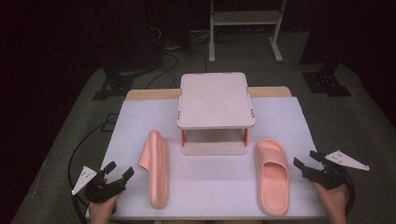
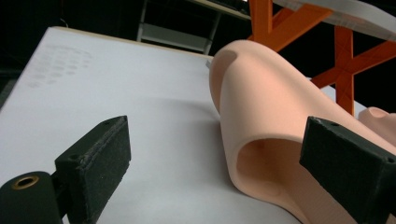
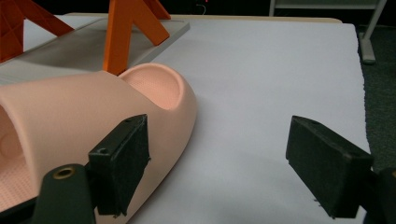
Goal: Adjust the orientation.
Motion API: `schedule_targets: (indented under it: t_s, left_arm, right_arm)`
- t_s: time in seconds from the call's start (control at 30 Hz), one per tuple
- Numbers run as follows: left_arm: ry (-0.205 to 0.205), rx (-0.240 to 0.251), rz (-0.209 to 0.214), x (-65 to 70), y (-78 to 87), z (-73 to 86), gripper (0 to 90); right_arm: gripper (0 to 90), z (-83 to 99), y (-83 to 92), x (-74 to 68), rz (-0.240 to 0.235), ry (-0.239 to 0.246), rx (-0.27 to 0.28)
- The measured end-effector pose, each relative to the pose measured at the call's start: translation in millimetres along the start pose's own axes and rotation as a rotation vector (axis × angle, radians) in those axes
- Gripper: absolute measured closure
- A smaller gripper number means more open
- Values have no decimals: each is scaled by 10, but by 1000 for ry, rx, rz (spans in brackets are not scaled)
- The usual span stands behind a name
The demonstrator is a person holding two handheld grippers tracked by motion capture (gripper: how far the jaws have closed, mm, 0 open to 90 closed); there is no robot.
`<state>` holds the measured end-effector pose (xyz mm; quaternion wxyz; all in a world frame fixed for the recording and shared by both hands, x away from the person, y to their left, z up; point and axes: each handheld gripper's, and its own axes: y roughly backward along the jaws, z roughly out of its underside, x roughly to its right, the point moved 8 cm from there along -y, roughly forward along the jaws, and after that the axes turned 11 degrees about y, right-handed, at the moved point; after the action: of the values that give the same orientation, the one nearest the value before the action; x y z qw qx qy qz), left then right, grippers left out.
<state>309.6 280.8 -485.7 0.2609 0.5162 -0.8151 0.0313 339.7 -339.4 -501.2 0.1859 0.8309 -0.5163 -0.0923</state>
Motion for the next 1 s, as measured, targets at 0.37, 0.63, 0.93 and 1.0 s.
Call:
schedule_targets:
  t_s: [0.37, 0.63, 0.93, 1.0]
  left_arm:
    - [-12, -9, 4, -1, -13, 4, 85]
    - [-24, -29, 12, 56, -33, 33, 85]
    - [-84, -81, -7, 64, -66, 97, 85]
    - [-94, -94, -13, 73, -80, 110, 85]
  right_arm:
    - [206, -10, 17, -9, 2, -1, 4]
    - [201, -15, 52, -11, 5, -7, 17]
    - [194, -18, 54, -5, 12, -5, 21]
    - [194, -21, 60, -3, 12, -5, 25]
